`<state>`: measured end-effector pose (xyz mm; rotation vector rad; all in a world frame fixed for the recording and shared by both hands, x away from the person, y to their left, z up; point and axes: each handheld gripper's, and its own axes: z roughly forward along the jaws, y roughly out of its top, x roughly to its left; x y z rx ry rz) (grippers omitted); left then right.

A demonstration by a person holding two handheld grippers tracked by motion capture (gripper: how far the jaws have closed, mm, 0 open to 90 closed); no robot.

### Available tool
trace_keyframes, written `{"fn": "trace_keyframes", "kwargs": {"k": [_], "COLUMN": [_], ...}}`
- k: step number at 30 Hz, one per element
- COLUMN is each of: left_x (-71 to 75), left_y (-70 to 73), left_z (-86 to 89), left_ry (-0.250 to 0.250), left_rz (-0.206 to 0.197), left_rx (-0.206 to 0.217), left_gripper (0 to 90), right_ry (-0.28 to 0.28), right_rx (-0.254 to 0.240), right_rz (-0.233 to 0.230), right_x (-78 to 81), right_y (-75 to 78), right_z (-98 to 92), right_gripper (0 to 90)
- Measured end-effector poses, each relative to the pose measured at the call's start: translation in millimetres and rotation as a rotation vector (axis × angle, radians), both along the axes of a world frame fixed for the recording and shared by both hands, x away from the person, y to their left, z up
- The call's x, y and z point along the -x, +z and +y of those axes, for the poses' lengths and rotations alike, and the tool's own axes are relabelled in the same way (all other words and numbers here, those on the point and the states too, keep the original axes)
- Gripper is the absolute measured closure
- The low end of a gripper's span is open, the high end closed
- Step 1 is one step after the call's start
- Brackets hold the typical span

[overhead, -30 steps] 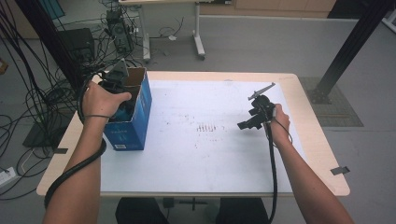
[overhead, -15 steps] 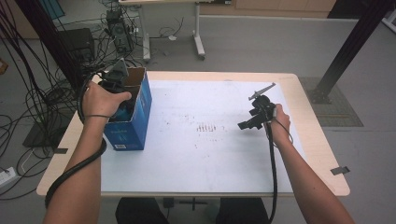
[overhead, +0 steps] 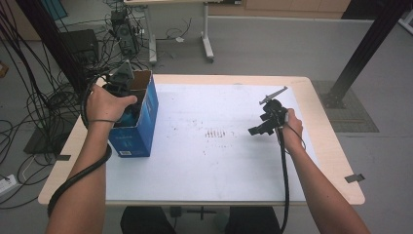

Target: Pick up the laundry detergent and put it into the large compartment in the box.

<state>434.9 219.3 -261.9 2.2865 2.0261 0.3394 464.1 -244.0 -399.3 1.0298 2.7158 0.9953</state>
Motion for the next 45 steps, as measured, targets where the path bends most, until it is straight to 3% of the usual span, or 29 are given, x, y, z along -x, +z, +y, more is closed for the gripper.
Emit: {"fn": "trace_keyframes", "kwargs": {"k": [45], "left_x": [0.3], "left_y": [0.2], "left_z": [-1.7], "left_ry": [0.006], "left_rz": [-0.012], "left_rx": [0.004], "left_gripper": [37.5], "right_ry": [-0.002], "right_rx": [-0.009], "right_rz": [-0.007], "right_x": [0.7], "right_y": [0.9], "right_z": [0.0], "right_gripper": [3.9]}}
